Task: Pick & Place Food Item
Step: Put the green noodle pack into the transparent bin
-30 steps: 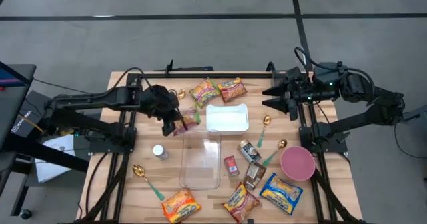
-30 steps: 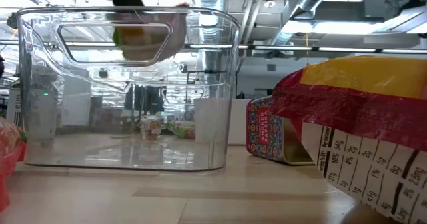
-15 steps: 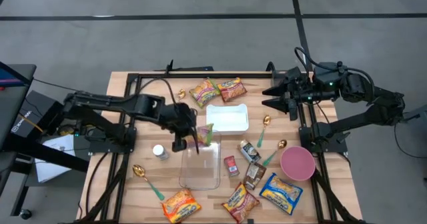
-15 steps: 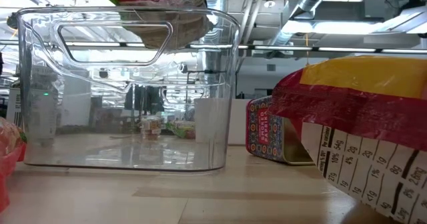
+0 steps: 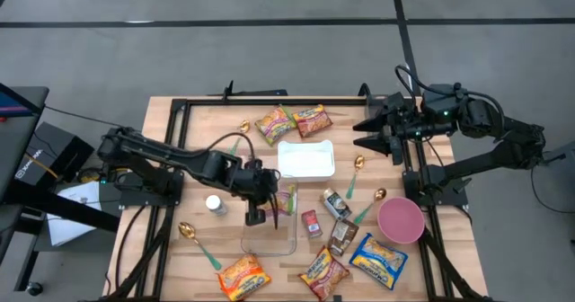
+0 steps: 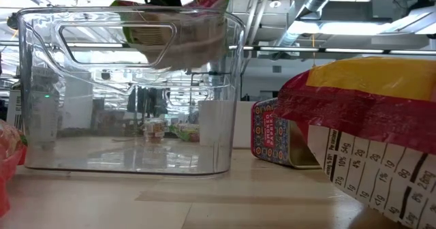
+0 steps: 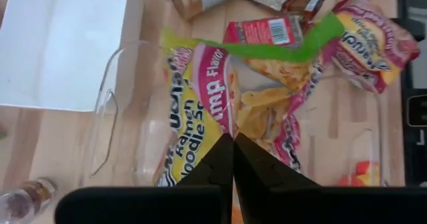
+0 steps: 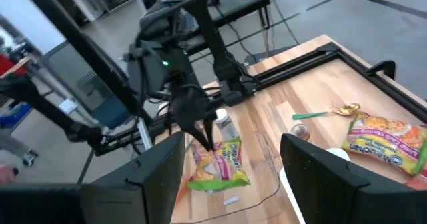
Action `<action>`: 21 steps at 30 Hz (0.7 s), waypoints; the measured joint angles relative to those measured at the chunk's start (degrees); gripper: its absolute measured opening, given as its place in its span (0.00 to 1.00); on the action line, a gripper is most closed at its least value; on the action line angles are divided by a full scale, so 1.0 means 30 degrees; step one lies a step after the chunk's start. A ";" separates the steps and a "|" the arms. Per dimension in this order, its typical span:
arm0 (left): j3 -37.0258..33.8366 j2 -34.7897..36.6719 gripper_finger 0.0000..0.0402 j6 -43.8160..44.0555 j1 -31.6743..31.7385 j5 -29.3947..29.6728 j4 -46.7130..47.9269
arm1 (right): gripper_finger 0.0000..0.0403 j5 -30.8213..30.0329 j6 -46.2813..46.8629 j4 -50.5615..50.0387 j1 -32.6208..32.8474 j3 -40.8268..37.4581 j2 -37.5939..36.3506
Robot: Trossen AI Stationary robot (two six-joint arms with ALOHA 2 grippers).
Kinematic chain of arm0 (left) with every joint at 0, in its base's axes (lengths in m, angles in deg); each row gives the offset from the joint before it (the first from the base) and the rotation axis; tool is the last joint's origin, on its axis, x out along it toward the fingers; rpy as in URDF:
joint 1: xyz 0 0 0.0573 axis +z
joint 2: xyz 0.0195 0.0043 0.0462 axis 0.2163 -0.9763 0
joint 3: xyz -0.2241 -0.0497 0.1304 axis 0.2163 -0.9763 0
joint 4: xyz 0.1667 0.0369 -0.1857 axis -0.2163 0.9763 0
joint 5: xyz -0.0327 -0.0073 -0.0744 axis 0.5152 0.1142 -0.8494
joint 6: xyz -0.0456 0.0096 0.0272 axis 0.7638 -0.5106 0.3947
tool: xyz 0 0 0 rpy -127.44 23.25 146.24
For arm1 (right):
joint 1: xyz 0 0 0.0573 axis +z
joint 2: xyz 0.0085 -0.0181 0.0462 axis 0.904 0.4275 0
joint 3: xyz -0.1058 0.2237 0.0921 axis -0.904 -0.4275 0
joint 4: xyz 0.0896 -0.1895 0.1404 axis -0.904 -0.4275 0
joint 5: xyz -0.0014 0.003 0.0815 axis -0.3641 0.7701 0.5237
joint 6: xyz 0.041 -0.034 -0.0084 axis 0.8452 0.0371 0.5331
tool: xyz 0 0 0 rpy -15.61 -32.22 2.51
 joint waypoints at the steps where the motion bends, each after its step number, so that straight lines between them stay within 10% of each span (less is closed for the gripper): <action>1: 0.0000 -0.0141 0.00 0.0078 -0.0033 0.0013 -0.0021 | 0.60 0.0010 -0.0021 -0.0011 0.0000 0.0000 0.0000; 21: -0.0013 -0.1815 0.00 -0.1104 -0.0051 0.1847 0.0314 | 0.60 0.0498 -0.1239 -0.0015 -0.0007 0.0000 -0.0007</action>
